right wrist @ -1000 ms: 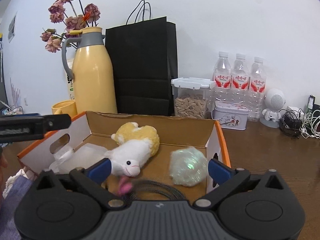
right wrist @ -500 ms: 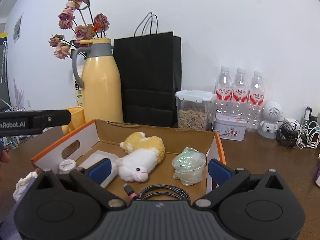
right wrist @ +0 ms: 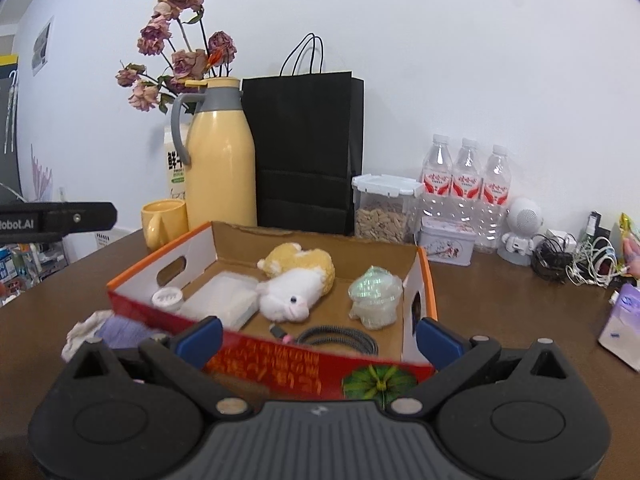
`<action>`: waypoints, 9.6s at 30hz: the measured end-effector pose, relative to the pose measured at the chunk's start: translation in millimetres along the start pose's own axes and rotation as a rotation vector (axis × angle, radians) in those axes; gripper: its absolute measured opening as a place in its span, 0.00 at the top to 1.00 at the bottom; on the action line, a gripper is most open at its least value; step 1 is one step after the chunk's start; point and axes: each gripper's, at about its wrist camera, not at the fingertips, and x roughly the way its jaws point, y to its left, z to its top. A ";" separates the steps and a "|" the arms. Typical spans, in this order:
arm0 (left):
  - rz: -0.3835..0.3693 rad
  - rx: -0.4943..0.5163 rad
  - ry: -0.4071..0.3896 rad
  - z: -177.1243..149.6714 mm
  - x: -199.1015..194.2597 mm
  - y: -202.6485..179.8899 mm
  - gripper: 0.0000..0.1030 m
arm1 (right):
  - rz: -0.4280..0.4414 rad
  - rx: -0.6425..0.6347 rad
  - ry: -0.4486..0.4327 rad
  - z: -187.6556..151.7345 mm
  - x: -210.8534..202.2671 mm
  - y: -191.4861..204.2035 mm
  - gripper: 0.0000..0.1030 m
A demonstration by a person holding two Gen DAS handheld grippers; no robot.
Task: Organize objects
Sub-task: 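Withdraw both open tools from the carton back over the table, then grasp a white round cap with the right tool while the left grasps the purple drawstring pouch, then drop the cap in the carton with the right tool while the left drops the pouch, then withdraw both open tools from the carton toward the remaining items, then grasp the orange dried petal with the right tool while the left grasps the navy case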
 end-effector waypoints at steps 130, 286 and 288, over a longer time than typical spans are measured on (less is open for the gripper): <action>-0.118 0.029 0.141 -62.4 -46.2 -16.5 0.91 | 0.130 -0.063 0.009 -72.7 -55.0 33.0 0.74; -0.093 0.018 0.335 -90.5 0.1 4.1 0.00 | 0.086 0.046 0.093 -104.2 -50.8 -1.5 0.61; -0.099 0.021 0.349 -92.4 8.0 1.5 0.00 | 0.084 0.049 0.087 -102.6 -49.9 -1.5 0.61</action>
